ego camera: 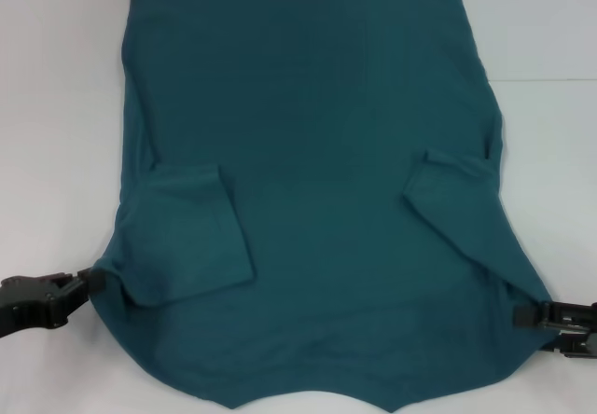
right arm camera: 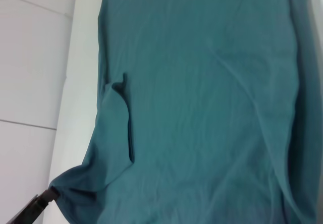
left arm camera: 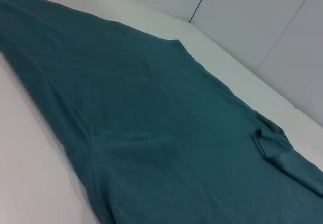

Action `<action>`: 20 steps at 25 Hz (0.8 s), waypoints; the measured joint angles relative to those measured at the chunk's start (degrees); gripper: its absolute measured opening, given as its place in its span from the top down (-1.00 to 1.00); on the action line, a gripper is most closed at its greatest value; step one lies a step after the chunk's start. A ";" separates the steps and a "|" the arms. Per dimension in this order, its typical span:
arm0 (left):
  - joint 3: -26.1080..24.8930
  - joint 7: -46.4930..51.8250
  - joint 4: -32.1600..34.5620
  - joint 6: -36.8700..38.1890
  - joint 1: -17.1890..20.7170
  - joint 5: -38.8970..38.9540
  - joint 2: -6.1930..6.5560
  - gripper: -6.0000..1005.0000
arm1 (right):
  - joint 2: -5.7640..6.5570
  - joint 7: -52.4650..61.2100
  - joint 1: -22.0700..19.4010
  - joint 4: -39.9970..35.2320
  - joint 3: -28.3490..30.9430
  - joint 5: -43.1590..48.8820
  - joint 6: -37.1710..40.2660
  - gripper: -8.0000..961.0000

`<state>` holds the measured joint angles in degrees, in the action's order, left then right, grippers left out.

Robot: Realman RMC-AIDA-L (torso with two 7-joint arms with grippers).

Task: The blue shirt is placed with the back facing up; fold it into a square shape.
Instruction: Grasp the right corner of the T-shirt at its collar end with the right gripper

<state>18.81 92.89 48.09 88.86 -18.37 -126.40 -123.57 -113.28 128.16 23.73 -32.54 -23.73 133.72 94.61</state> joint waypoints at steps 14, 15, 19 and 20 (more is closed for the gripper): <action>0.09 0.00 -0.12 -0.02 -0.40 0.01 0.00 0.94 | -0.18 -1.84 -0.07 0.03 1.21 -0.40 -1.14 -0.70; 0.09 0.00 -0.11 -0.04 -0.45 0.01 0.00 0.94 | -0.18 -1.81 -0.03 0.02 1.15 -0.35 -1.15 -0.70; 0.09 0.00 -0.37 -0.09 -0.61 0.02 0.00 0.94 | -0.18 -1.69 0.13 0.02 0.82 -0.08 -1.18 -0.68; 0.09 0.00 -0.42 -0.10 -0.64 0.02 0.00 0.94 | -0.19 -1.72 0.13 -0.04 0.81 -0.06 -1.19 -0.59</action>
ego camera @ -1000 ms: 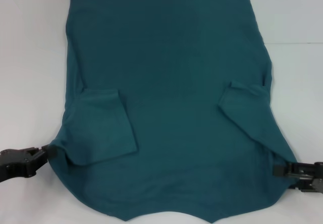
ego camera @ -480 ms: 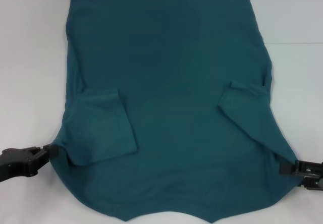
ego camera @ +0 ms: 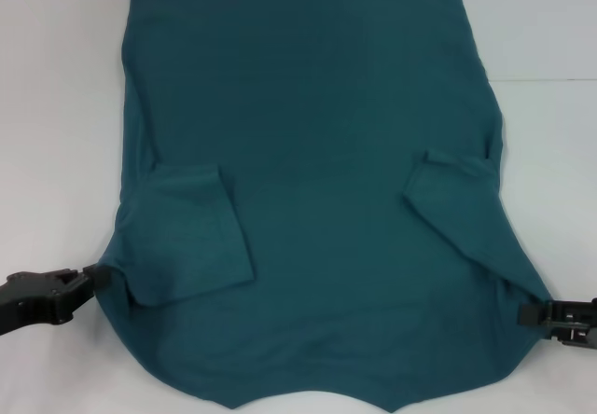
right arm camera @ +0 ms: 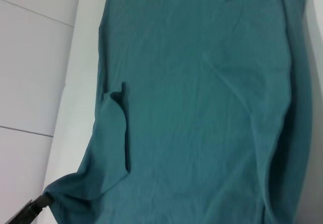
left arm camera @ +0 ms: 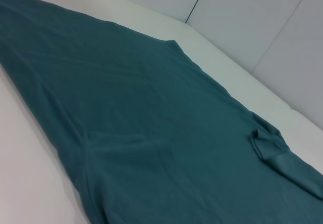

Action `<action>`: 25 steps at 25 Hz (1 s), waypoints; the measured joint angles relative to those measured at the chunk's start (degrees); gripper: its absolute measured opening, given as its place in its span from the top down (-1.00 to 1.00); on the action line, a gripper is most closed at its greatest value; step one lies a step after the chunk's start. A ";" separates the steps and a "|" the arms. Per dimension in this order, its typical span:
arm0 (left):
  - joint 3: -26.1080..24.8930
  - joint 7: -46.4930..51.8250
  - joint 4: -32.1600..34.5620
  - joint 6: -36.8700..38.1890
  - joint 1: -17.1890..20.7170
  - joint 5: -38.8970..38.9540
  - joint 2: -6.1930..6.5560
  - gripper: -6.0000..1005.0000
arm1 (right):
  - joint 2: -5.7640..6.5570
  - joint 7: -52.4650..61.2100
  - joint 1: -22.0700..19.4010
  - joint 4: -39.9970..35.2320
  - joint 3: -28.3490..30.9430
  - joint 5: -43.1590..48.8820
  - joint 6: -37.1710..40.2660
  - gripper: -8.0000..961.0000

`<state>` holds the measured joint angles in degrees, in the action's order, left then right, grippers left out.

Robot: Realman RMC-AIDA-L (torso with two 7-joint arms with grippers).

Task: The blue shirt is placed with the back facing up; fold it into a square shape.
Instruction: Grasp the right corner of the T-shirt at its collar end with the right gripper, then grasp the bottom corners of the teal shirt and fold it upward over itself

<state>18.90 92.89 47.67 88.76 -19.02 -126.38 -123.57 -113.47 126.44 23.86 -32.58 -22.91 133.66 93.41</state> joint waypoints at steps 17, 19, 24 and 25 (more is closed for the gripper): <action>-0.16 0.33 -0.21 -0.18 -0.21 -0.09 0.09 0.94 | -0.08 -1.39 -1.33 -0.62 0.11 0.79 -1.91 0.83; -0.31 0.45 -0.18 -0.05 -0.03 -0.09 0.09 0.94 | 0.00 -1.98 -1.72 -0.62 0.31 0.77 -1.92 0.85; -0.53 2.09 0.22 0.44 0.25 -0.29 0.09 0.94 | 0.38 -4.05 -2.52 -0.58 0.61 0.51 -1.45 0.91; -0.53 2.74 0.36 0.56 0.43 -0.45 0.11 0.94 | 0.41 -4.46 -2.68 -0.65 0.84 0.44 -1.32 0.91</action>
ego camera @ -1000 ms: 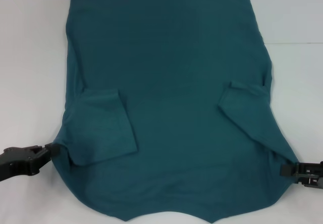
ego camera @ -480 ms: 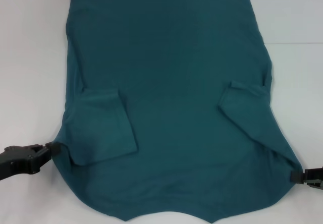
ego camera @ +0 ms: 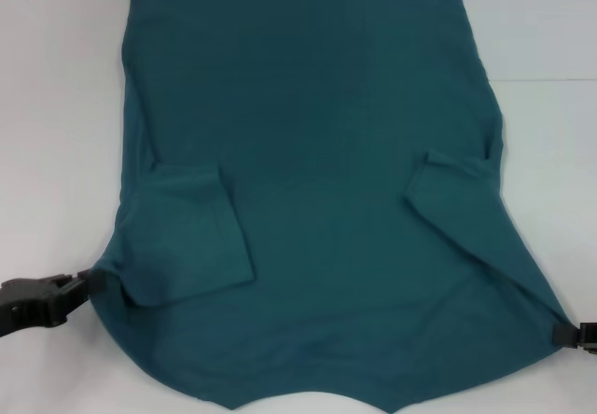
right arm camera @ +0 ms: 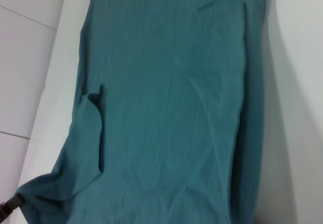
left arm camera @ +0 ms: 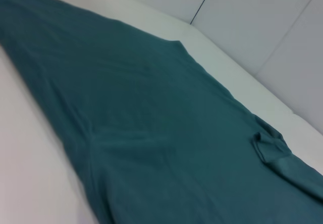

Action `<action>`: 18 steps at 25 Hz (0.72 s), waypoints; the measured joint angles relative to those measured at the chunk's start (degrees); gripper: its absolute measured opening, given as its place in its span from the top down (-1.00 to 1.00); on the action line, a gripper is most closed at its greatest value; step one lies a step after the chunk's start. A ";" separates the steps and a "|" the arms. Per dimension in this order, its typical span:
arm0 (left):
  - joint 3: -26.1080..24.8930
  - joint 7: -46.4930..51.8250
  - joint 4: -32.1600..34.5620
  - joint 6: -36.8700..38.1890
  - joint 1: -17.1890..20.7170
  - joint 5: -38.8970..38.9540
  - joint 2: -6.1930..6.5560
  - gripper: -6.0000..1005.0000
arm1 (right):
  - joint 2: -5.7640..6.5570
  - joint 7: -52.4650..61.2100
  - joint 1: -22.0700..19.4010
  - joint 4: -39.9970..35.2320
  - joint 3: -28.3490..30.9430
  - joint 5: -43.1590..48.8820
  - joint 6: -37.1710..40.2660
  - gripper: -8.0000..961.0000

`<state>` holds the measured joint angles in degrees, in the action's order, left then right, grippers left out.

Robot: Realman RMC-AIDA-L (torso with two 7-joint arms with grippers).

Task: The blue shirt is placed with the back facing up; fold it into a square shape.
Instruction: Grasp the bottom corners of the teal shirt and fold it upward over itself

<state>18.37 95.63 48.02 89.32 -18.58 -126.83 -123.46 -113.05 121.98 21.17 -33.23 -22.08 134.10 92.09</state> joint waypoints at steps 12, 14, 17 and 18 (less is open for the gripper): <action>-0.66 5.58 4.44 5.84 4.67 -1.72 -0.29 0.94 | 2.22 -5.06 -3.47 -0.25 5.09 -0.13 6.41 0.91; -1.49 5.63 4.50 7.19 5.00 -2.04 -0.20 0.94 | 2.42 -6.13 -4.26 -0.50 5.42 -0.11 8.20 0.91; -2.76 5.60 4.76 10.18 5.33 -3.11 0.01 0.94 | 2.19 -7.14 -5.75 -1.88 5.67 -0.12 10.52 0.91; -3.01 5.55 4.98 11.14 5.44 -3.46 0.05 0.94 | 1.98 -7.33 -6.36 -2.51 5.70 -0.13 11.19 0.91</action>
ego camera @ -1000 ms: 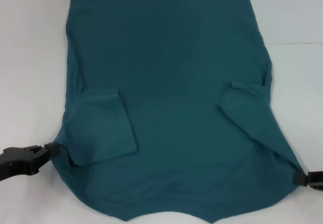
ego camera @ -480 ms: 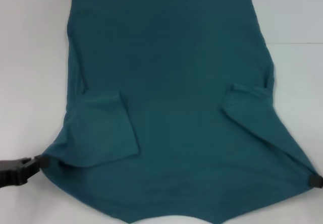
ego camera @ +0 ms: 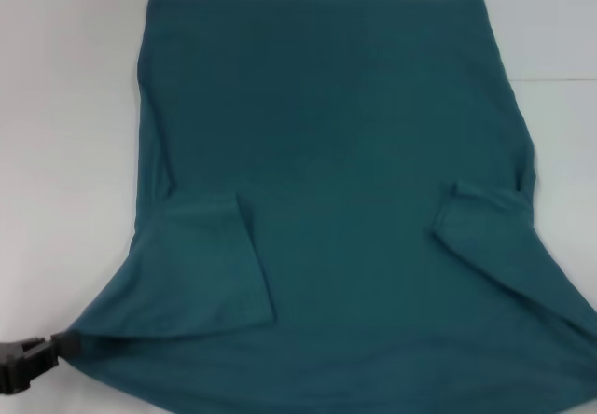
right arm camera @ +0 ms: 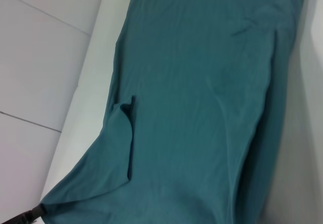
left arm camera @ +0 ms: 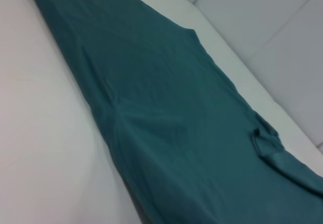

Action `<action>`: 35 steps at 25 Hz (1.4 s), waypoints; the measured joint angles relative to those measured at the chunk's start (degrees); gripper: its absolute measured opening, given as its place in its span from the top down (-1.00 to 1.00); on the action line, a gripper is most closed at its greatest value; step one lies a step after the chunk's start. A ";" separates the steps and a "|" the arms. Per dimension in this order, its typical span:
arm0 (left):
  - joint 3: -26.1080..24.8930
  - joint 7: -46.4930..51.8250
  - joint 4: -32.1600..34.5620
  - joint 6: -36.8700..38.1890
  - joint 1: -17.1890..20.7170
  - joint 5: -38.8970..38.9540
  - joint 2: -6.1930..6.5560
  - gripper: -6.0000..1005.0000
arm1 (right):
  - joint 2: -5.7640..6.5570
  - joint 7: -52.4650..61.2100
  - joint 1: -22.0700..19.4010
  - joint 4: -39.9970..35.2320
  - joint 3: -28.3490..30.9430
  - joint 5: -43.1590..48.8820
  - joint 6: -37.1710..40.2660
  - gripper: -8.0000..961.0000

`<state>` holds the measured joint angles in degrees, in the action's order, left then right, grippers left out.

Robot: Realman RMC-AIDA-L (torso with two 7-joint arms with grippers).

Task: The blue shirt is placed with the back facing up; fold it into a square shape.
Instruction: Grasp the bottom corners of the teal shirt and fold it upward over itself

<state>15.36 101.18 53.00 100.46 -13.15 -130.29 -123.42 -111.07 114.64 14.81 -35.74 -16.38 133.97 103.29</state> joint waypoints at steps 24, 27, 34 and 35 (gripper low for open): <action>-2.35 -0.05 1.50 9.40 1.72 -5.89 0.02 0.94 | 0.07 -2.80 -7.67 -4.25 2.93 0.47 7.50 0.91; -2.41 -0.02 1.49 9.45 1.64 -6.26 0.02 0.94 | 0.07 -2.72 -7.67 -4.28 2.93 0.53 7.61 0.91; -2.41 1.54 -0.95 8.15 -3.73 -5.83 1.20 0.94 | 0.31 -2.68 -3.61 -3.83 5.11 0.20 6.16 0.91; -2.45 1.89 -1.85 7.49 -5.18 -5.80 1.51 0.94 | 0.33 -2.68 -2.46 -3.77 5.75 0.17 5.82 0.91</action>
<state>12.91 103.07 51.15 107.95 -18.33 -136.09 -121.90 -110.74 111.96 12.35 -39.51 -10.63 134.13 109.11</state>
